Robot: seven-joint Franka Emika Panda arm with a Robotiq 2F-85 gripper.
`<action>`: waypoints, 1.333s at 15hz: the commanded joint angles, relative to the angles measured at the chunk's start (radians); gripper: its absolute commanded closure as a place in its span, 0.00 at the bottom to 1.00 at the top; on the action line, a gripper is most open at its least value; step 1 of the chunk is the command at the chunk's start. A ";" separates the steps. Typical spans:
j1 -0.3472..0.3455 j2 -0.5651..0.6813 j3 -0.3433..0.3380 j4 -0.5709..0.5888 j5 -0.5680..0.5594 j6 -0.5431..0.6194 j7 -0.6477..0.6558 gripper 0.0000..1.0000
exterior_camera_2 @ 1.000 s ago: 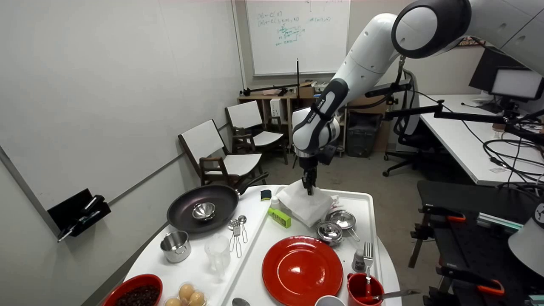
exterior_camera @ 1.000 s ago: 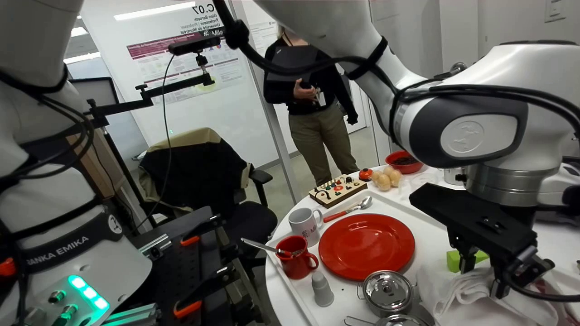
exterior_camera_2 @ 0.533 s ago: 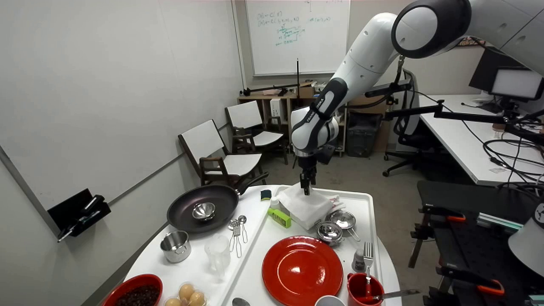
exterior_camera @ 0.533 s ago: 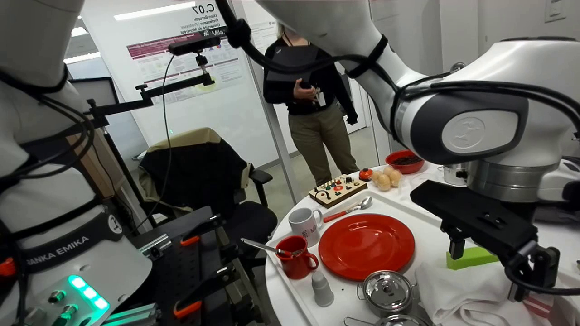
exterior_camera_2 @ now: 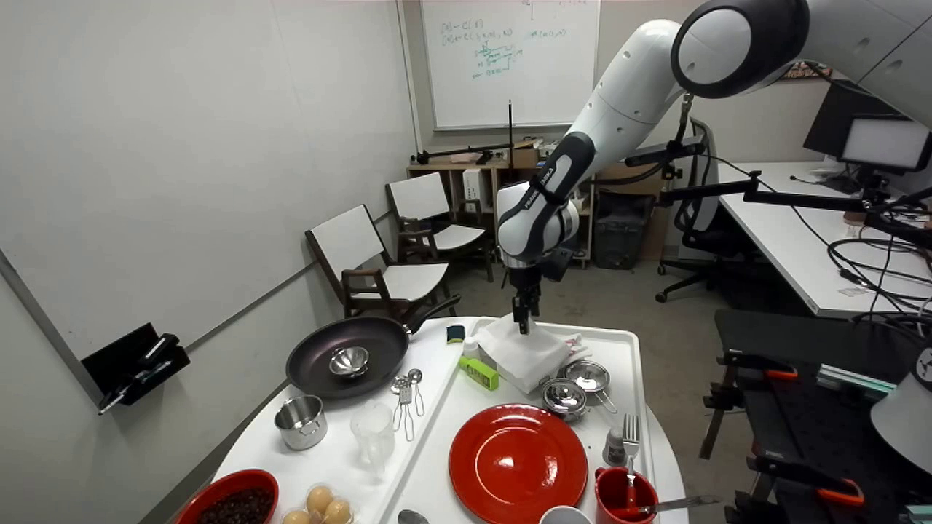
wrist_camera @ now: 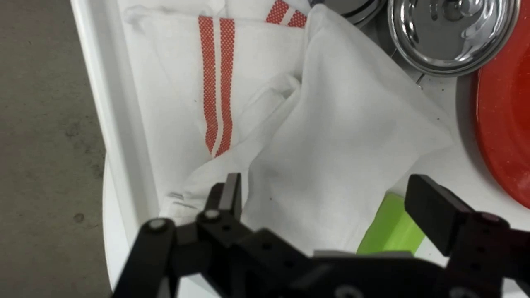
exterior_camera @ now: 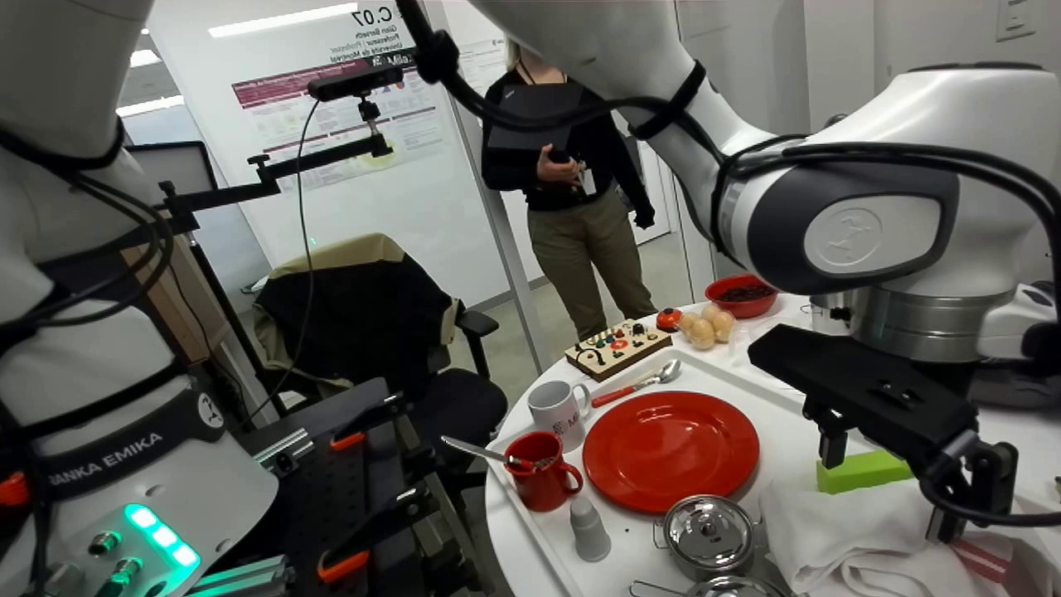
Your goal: Use the white towel to wipe the pan
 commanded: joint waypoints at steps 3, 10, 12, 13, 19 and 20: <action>0.053 -0.089 -0.015 -0.125 -0.012 0.054 -0.013 0.00; 0.142 -0.205 -0.032 -0.334 -0.045 0.158 0.014 0.00; 0.161 -0.234 -0.036 -0.389 -0.051 0.179 0.019 0.00; 0.171 -0.248 -0.039 -0.417 -0.055 0.192 0.021 0.00; 0.219 -0.325 -0.051 -0.597 -0.103 0.284 0.019 0.00; 0.232 -0.337 -0.056 -0.626 -0.117 0.302 0.023 0.00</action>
